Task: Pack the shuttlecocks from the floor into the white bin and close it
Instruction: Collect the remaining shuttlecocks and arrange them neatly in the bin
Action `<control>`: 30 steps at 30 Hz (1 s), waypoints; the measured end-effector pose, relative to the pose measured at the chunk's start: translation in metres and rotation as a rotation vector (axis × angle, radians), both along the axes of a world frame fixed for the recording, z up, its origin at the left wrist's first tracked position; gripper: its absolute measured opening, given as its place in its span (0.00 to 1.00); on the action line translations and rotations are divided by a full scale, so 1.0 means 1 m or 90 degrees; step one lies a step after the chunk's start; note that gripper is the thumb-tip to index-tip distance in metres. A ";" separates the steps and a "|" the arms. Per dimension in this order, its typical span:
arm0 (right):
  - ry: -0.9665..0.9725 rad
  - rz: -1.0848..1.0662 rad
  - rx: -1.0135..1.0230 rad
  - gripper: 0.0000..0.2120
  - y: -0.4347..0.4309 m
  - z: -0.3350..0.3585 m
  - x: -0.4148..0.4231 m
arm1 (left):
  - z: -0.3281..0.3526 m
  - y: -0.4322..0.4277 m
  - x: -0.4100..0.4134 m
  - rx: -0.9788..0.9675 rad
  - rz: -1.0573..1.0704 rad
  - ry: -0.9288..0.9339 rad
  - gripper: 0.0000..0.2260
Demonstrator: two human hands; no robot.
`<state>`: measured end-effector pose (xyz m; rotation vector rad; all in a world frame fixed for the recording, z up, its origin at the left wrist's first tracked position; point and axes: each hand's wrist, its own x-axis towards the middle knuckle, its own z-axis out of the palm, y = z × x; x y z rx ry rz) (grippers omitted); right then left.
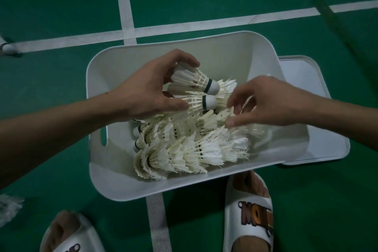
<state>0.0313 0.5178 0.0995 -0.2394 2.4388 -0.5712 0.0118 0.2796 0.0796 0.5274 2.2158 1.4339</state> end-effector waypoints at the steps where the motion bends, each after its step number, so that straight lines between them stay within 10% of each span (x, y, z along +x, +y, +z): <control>1: -0.007 -0.070 -0.059 0.24 0.000 0.002 -0.002 | 0.000 0.004 0.001 0.008 0.007 0.001 0.29; 12: -0.209 -0.500 -0.512 0.25 -0.010 -0.010 0.003 | -0.003 0.043 0.010 0.099 0.089 0.014 0.27; 23: 0.057 -0.388 -0.312 0.18 0.007 -0.009 0.001 | 0.002 0.041 -0.008 0.040 0.197 0.054 0.04; 30: 0.169 -0.255 -0.166 0.14 0.015 -0.010 -0.001 | 0.022 0.027 -0.023 -0.093 -0.154 0.027 0.28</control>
